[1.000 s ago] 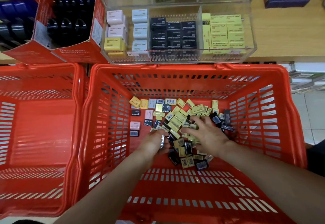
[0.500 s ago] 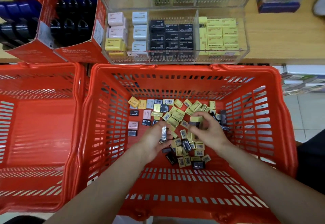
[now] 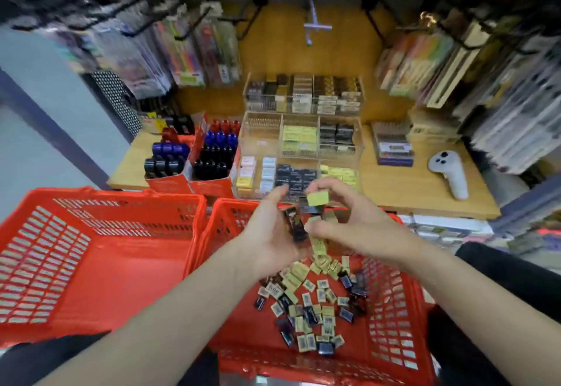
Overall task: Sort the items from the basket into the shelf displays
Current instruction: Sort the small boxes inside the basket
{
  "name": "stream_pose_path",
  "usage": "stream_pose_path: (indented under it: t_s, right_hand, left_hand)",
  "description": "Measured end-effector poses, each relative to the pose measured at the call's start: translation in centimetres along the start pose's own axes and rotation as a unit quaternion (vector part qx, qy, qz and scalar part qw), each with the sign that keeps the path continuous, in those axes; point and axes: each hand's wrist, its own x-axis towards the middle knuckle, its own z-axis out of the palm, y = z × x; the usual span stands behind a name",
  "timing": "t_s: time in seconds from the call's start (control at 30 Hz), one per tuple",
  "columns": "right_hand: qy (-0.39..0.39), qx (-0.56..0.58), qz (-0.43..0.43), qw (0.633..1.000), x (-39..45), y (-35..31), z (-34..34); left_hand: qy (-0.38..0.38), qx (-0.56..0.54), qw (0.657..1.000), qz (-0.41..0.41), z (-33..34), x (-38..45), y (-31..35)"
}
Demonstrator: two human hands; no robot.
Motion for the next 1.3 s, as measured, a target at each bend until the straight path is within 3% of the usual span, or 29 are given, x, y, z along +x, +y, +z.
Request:
stream_pose_path:
  t_s: [0.1, 0.27, 0.43, 0.67, 0.87, 0.93, 1.0, 1.1, 1.17, 1.3]
  right_hand:
    - [0.017, -0.16, -0.088, 0.983, -0.1, -3.3, 0.8]
    - [0.008, -0.278, -0.1, 0.955, 0.6, -4.8, 0.3]
    - [-0.006, -0.193, -0.057, 0.98, 1.5, -6.2, -3.0]
    - [0.023, -0.125, -0.104, 0.986, 3.4, -4.8, -3.9]
    - [0.077, -0.194, -0.061, 0.976, 4.1, -3.7, -4.0]
    - [0.1, -0.114, -0.021, 0.988, 4.0, -3.9, -4.7]
    - [0.127, 0.073, 0.032, 0.989, 4.0, -4.1, -5.6]
    - [0.136, 0.336, 0.095, 0.927, 4.0, -4.3, -7.1]
    - [0.112, 0.383, 0.109, 0.91, 3.9, -4.1, -7.4]
    - [0.123, 0.372, 0.119, 0.912, 4.0, -3.9, -7.2]
  left_hand:
    - [-0.033, -0.041, 0.999, 0.015, 2.5, -2.1, 0.7]
    - [-0.031, -0.064, 0.996, 0.044, 3.5, -2.2, 1.5]
    - [-0.096, -0.072, 0.991, 0.051, 4.2, -1.7, 3.3]
    - [-0.113, -0.045, 0.99, 0.074, 3.7, 0.1, 5.2]
    - [-0.093, -0.072, 0.991, 0.069, 2.5, 1.0, 4.8]
    - [-0.075, -0.112, 0.989, 0.064, 2.1, 0.9, 5.0]
    - [-0.056, -0.152, 0.984, 0.077, 1.3, 0.7, 5.9]
    - [-0.021, -0.174, 0.978, 0.113, -0.1, -0.2, 8.1]
    - [-0.001, -0.171, 0.976, 0.134, -0.9, -1.0, 9.4]
    - [0.034, -0.117, 0.98, 0.159, -2.0, -2.0, 10.7]
